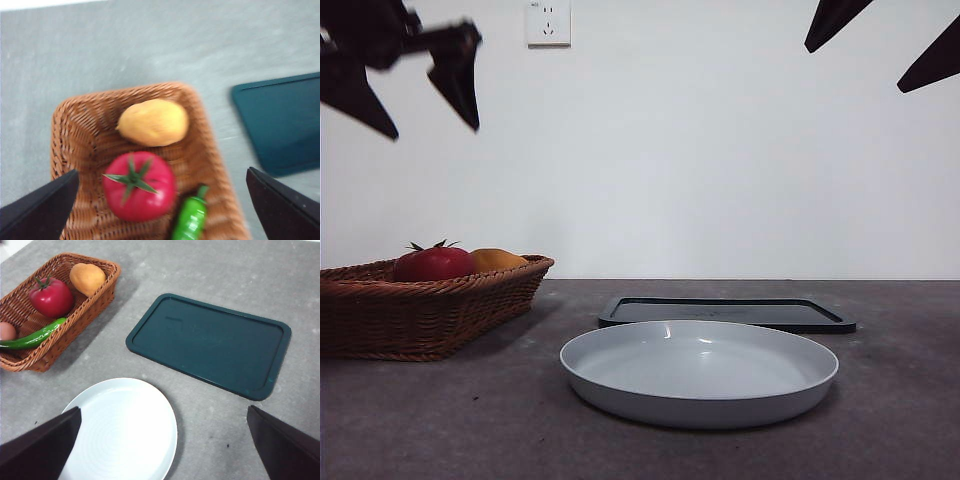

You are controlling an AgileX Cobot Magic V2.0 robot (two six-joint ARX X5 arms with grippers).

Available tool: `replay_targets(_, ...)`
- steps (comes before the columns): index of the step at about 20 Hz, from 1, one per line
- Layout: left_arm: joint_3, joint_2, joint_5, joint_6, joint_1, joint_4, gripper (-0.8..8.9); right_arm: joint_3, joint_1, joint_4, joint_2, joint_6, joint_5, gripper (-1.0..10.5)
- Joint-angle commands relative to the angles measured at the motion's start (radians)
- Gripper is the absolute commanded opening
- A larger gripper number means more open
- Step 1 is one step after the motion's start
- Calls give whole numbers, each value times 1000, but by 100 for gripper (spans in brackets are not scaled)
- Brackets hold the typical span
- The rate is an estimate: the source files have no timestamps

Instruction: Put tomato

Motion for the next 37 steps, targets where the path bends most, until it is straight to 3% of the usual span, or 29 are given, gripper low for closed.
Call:
replay_targets(1,43,105,-2,19,12,12,679,14,5,9,4,-12,4,644)
replay_targets(9,60,335,-2,12,45,135,652,14,5,9,3,-12,3,644)
replay_targets(16,60,411,0,-11,43,159,639,14,5,8,3,-11,3,644)
replay_targets(24,60,411,0,-14,44,98,276,14,5,8,3,-8,3,644)
replay_targets(32,210,391,2,-73,21,-262,277,14,5,9,3,-8,3,644)
replay_targets(37,215,262,2,-173,-53,-397,277,14,5,8,3,-8,-3,644)
